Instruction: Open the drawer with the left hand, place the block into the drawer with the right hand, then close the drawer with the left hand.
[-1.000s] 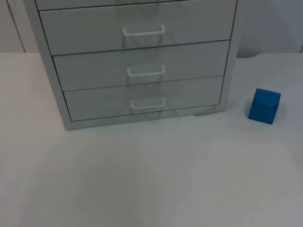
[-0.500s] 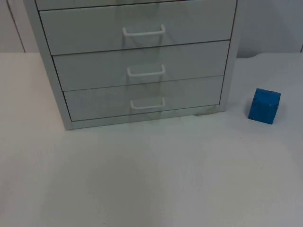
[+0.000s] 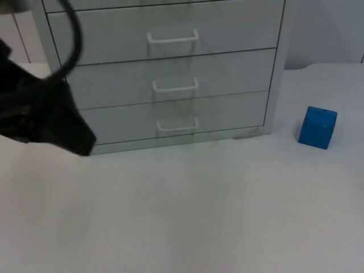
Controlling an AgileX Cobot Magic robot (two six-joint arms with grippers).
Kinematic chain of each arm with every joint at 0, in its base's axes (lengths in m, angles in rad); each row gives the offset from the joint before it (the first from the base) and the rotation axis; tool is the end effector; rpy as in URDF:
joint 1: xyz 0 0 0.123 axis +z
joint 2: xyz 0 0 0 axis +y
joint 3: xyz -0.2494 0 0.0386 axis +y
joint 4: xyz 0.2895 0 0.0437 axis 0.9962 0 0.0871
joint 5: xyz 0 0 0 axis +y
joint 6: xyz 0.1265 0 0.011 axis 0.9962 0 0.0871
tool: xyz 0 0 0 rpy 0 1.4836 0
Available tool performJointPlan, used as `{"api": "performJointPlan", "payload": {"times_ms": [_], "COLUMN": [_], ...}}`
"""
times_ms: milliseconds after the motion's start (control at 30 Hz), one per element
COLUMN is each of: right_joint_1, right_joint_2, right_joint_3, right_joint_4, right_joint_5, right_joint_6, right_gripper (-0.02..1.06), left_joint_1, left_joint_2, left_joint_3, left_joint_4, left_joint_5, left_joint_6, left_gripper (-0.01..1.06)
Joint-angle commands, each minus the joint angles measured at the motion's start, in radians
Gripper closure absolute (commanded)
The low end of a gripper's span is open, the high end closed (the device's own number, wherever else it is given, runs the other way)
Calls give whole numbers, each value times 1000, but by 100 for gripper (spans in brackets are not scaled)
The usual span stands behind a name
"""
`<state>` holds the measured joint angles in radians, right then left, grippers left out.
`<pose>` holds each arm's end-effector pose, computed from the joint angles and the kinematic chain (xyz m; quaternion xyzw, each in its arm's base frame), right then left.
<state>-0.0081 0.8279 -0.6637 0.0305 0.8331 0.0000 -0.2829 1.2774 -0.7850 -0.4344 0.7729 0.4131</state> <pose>0.2304 0.0010 0.2283 0.0099 0.9458 0.0127 0.3244 0.2703 -0.1175 0.1648 0.2120 0.9419 -0.1649 0.2017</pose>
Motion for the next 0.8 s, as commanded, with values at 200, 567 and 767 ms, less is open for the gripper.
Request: {"api": "performJointPlan", "payload": {"times_ms": [200,567,767], "right_joint_1": [-4,-4,-4], "right_joint_2": [5,5,5], "right_joint_3": [-2,-2,-2], "right_joint_4": [0,-2,-2], "right_joint_5": [-7,-7,-19], "right_joint_6": [-14,-14,-14], "right_gripper": [-1,-1,-1], "left_joint_1": [-377,-569,-577], "left_joint_2": [222,419,515], "left_joint_3": [-145,-166,-168], "left_joint_4": [407,878,1074], "left_joint_5": [-80,-224,-367], "left_joint_6": [-221,-344,-344], "left_gripper": [25,41,41]}}
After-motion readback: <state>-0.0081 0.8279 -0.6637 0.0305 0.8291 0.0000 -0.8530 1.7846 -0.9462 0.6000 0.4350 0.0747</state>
